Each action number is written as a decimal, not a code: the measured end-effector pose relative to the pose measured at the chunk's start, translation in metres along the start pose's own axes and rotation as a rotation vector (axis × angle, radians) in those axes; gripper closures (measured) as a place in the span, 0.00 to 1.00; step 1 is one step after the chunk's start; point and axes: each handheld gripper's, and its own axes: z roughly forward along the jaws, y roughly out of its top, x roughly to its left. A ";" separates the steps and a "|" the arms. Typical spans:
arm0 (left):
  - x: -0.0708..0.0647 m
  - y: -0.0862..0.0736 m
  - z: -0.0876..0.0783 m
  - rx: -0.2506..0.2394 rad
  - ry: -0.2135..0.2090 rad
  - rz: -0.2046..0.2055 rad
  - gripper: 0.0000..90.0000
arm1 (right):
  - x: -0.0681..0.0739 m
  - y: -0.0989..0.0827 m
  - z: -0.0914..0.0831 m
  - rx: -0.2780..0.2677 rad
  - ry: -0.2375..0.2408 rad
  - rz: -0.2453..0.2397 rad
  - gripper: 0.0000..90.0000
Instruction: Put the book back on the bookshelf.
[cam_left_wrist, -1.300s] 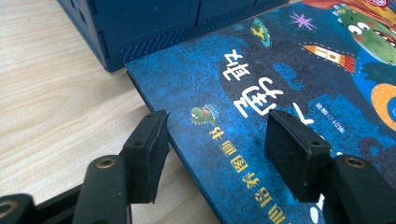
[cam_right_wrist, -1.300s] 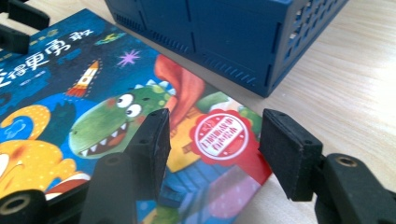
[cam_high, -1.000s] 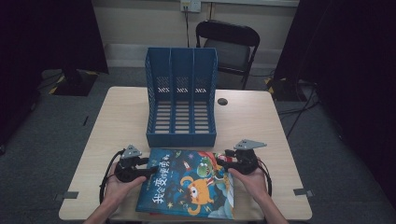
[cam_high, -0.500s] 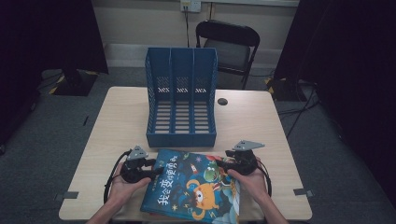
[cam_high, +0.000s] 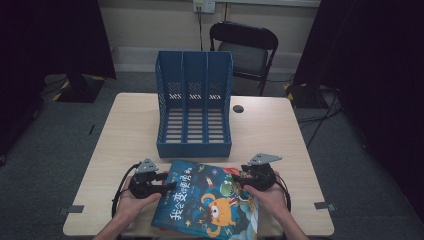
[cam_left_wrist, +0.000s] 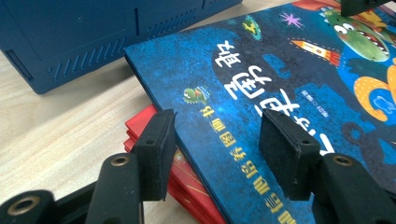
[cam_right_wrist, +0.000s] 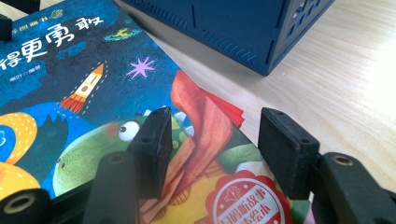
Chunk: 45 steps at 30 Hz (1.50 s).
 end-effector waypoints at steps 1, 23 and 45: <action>-0.001 0.000 0.000 -0.003 0.001 0.001 0.51 | 0.000 -0.002 -0.002 0.000 0.000 -0.002 0.51; -0.007 0.000 0.001 0.013 -0.009 0.021 0.45 | 0.015 -0.029 -0.033 -0.005 -0.005 0.009 0.56; -0.008 0.005 0.007 0.006 -0.021 0.052 0.54 | 0.018 -0.043 -0.051 -0.001 0.018 0.068 0.62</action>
